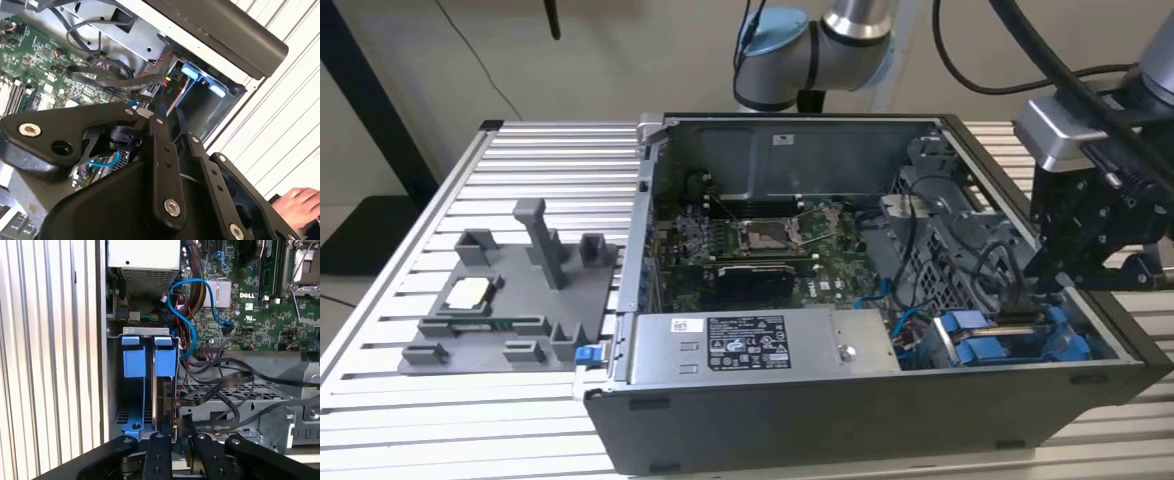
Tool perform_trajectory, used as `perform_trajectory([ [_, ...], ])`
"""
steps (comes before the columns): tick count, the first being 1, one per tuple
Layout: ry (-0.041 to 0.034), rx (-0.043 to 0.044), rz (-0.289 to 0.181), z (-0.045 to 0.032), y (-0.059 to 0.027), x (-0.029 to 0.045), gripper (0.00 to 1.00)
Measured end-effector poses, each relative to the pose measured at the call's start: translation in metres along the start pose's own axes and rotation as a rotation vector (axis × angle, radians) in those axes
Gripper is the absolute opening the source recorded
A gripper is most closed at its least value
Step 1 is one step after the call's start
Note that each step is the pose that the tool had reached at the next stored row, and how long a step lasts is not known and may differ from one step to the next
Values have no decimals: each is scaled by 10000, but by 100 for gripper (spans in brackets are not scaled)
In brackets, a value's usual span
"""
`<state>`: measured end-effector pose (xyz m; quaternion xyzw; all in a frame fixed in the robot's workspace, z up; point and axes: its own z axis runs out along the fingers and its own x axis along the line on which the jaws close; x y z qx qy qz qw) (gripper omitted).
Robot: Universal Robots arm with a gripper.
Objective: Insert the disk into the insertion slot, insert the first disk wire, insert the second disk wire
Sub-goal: 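Insert the second disk wire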
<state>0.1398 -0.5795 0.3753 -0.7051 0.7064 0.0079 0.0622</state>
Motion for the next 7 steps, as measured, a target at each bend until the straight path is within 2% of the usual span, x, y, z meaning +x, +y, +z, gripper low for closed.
perform_trajectory([
  [7, -1, -1, -1, -15, -3, -2, 24],
])
